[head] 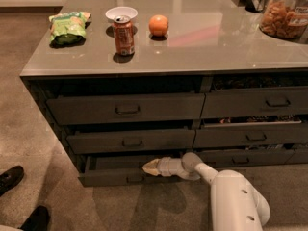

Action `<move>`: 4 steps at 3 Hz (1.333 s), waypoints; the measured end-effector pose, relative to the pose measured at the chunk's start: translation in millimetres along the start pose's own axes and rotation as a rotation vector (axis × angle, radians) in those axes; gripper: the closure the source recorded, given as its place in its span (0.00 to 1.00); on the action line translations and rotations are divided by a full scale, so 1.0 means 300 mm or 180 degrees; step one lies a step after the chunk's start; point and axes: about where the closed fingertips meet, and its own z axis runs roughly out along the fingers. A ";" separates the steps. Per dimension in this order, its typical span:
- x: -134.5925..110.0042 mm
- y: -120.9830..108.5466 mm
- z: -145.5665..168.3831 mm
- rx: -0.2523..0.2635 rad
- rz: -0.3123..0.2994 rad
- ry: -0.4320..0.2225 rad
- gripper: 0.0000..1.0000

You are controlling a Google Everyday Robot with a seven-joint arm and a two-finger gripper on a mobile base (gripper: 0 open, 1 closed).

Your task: Open bottom drawer

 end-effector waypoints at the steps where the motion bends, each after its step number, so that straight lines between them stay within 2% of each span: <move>1: 0.035 0.025 0.001 -0.0033 -0.0033 0.0148 0.32; 2: 0.032 0.025 -0.001 -0.0033 -0.0033 0.0148 0.08; 3: 0.050 0.079 -0.032 -0.0076 -0.0105 0.0267 0.00; 4: 0.085 0.142 -0.067 -0.0135 -0.0186 0.0587 0.00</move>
Offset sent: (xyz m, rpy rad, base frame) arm -0.0586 -0.0211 -0.0113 -0.1652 0.0123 0.0870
